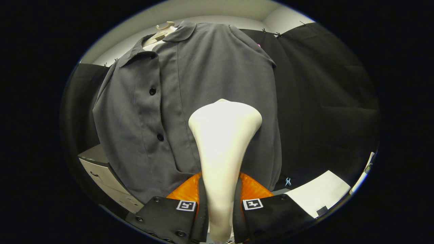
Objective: Iron the clothes twice with a garment steamer, once on the left side and once on the right side.
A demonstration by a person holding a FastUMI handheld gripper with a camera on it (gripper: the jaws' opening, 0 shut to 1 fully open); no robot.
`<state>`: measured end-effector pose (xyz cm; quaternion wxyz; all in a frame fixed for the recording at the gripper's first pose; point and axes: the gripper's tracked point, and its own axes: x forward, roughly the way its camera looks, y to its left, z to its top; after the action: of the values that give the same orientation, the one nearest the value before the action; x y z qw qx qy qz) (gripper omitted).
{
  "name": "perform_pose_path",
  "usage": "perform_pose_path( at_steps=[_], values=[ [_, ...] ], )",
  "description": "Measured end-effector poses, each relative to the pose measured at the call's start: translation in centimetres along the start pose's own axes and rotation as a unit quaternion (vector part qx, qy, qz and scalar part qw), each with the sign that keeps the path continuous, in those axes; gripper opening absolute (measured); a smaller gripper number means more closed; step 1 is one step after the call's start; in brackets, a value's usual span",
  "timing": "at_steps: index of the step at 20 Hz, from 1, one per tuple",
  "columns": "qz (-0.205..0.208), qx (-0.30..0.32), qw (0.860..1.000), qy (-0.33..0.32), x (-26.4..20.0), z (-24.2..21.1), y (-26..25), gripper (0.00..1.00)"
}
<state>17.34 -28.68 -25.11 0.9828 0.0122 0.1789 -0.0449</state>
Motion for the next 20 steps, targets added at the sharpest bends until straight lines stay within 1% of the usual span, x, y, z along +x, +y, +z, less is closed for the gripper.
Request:
perform_pose_path(
  at_steps=[6, 12, 20],
  values=[
    [-0.003, 0.007, 1.000, 0.028, -0.3, -5.2, -0.7, 0.36],
    [-0.016, 0.025, 0.998, 0.061, -0.8, -10.9, -2.2, 0.37],
    [-0.037, 0.032, 0.994, 0.096, -2.0, -16.5, -3.3, 0.37]
  ],
)
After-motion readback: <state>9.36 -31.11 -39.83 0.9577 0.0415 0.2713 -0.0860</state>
